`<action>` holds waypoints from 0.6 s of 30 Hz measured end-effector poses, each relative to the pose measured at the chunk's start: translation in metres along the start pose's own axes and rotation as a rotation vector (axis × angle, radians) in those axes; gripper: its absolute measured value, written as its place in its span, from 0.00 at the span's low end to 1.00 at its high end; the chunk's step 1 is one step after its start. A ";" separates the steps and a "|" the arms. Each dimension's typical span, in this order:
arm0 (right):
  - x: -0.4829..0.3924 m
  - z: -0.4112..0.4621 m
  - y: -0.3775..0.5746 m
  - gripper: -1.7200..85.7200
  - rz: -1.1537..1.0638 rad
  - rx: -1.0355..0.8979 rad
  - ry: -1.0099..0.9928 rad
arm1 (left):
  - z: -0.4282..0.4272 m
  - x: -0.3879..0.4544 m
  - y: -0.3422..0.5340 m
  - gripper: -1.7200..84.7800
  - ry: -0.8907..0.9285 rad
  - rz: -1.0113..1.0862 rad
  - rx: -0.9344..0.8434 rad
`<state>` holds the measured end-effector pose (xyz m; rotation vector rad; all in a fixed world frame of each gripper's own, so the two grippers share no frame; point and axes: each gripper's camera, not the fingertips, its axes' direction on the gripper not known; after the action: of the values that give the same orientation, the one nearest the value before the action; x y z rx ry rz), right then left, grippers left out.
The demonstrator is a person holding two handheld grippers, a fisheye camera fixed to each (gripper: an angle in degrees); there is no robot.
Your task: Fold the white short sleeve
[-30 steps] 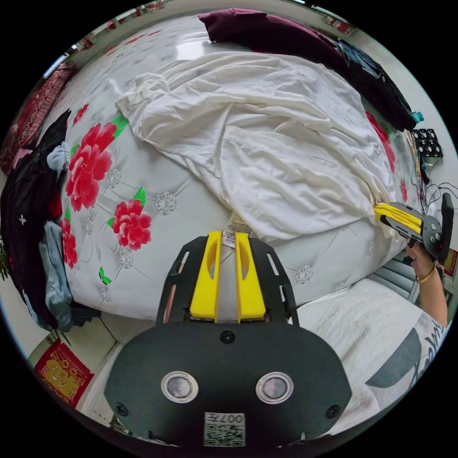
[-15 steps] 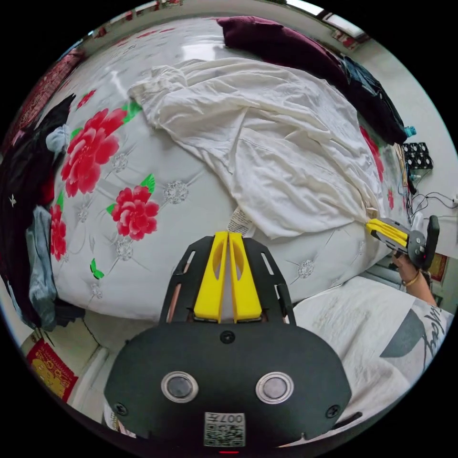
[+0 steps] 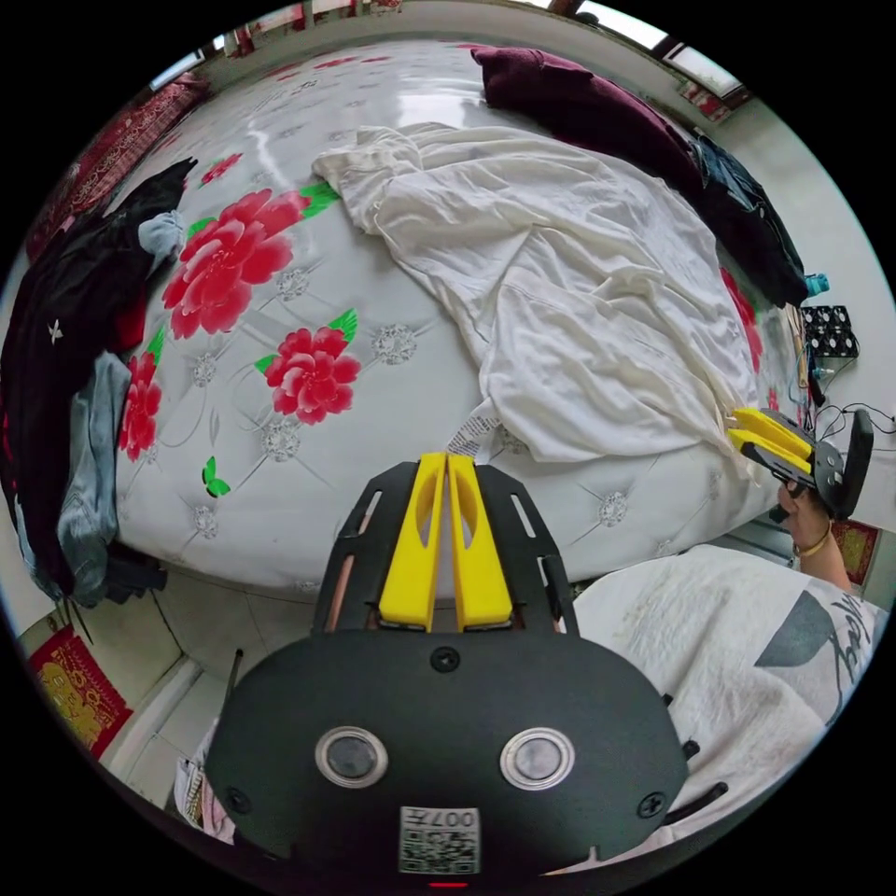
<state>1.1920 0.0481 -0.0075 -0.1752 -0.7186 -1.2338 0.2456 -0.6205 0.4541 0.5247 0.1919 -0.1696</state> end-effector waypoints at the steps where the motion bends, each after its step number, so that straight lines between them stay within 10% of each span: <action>1: -0.003 0.008 -0.005 0.06 -0.008 -0.027 -0.009 | -0.002 -0.001 0.002 0.01 -0.001 0.001 -0.001; 18: -0.028 -0.061 0.035 0.05 -0.098 -0.075 -0.160 | -0.036 -0.025 0.038 0.01 0.028 -0.051 -0.002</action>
<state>1.2439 0.0526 -0.0627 -0.3065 -0.8276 -1.3519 0.2244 -0.5668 0.4471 0.5206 0.2326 -0.2118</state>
